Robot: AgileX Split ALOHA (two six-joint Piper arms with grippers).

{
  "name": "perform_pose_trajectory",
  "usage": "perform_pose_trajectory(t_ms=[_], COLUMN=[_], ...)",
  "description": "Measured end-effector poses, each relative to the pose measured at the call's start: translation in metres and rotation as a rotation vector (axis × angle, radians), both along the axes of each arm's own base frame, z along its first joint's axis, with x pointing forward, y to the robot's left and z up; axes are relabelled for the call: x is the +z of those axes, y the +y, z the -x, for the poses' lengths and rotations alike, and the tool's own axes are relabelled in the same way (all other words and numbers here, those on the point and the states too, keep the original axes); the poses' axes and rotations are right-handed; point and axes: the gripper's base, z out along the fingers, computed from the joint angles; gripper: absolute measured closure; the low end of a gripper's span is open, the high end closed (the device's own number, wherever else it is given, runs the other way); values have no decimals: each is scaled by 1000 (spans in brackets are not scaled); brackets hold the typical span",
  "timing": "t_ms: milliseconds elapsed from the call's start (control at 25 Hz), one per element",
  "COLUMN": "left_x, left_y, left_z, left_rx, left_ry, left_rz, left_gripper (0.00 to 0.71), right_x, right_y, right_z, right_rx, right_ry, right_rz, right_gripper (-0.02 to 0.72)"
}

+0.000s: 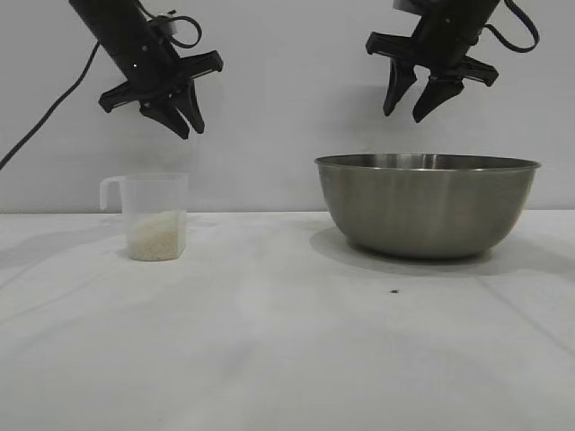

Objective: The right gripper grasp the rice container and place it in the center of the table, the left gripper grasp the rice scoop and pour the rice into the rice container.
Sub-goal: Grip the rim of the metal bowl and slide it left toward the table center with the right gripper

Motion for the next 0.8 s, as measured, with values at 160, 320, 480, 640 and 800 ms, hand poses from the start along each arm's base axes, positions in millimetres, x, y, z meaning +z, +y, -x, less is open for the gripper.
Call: perform_pose_trajectory(t_ms=[160, 320, 480, 640, 800], left_x=[0, 0, -1, -1, -1], left_y=[0, 0, 0, 0, 2], left_z=[0, 1, 1, 1, 1], left_rx=[-2, -4, -5, -9, -6], left_ry=[4, 8, 11, 19, 22], left_rz=[0, -1, -1, -2, -2], left_gripper=[560, 560, 560, 560, 560], right_x=[1, 20, 39, 24, -4], right_y=[-16, -34, -43, -47, -51], right_z=[4, 13, 28, 42, 50], right_rx=[-3, -13, -3, 14, 19], right_ry=[60, 90, 131, 247, 341], right_rz=[41, 69, 105, 160, 209], right_gripper=[416, 416, 416, 416, 416])
